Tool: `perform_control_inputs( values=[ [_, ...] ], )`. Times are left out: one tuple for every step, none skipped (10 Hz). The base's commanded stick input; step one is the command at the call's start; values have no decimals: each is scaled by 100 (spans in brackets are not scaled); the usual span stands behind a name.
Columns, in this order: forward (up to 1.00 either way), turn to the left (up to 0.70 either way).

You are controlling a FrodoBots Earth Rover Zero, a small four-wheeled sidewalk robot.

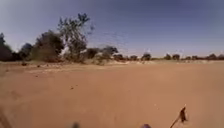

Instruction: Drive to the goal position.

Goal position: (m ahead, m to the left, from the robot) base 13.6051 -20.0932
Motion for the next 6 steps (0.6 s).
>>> perform_control_inputs(
  values=[
    [70,0],
    [70,0],
    [70,0],
    [70,0],
    [70,0],
    [70,0]
  ],
)
